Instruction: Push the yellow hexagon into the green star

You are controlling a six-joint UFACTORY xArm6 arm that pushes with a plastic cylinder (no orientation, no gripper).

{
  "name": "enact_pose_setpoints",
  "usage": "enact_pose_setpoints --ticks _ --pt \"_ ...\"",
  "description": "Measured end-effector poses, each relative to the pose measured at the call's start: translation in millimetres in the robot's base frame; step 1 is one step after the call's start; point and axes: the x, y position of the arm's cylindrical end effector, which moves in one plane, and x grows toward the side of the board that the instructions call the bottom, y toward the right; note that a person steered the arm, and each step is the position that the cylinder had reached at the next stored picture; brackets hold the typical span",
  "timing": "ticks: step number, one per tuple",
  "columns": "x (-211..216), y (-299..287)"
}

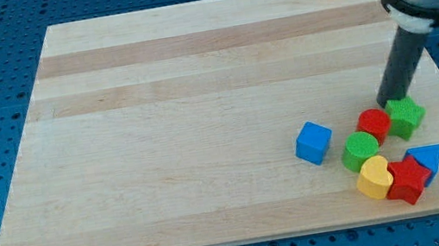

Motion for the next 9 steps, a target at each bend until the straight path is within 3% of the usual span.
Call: enact_pose_setpoints --ticks 2,3,5,6,7,9 --pt "8 7" --pt "-26 26" --pt "-136 129" --pt "-177 133" --pt "-272 101" --pt "-296 81"
